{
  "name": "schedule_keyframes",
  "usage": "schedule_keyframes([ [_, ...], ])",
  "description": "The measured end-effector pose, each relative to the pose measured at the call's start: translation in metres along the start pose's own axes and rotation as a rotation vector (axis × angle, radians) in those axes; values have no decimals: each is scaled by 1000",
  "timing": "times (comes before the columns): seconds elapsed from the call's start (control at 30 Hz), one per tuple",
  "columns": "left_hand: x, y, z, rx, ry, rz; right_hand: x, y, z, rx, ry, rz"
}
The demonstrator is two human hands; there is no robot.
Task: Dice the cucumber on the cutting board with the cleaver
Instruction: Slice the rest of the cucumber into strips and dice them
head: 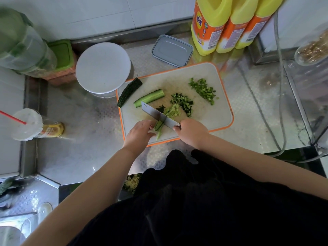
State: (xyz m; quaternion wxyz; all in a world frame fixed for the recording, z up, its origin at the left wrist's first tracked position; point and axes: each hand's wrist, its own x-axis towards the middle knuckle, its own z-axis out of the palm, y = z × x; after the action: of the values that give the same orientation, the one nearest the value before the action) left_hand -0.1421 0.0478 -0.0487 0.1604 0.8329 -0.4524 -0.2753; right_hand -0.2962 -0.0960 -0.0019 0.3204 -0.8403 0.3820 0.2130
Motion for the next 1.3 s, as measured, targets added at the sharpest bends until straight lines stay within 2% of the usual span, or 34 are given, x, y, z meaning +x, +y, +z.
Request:
schedule_keyframes([
  [0.1, -11, -6, 1, 6, -38, 54, -1, 1, 0, 5, 7, -11],
  [0.2, -15, -4, 6, 15, 8, 64, -1, 1, 0, 9, 7, -21],
  [0.37, -6, 5, 11, -53, 70, -33, -3, 2, 0, -12, 3, -25],
  [0.93, -2, 39, 32, 57, 230, -197, 0, 4, 1, 4, 38, -15],
  [1.3, 0, 36, 36, 75, 292, -139, -3, 5, 0, -14, 103, 32],
])
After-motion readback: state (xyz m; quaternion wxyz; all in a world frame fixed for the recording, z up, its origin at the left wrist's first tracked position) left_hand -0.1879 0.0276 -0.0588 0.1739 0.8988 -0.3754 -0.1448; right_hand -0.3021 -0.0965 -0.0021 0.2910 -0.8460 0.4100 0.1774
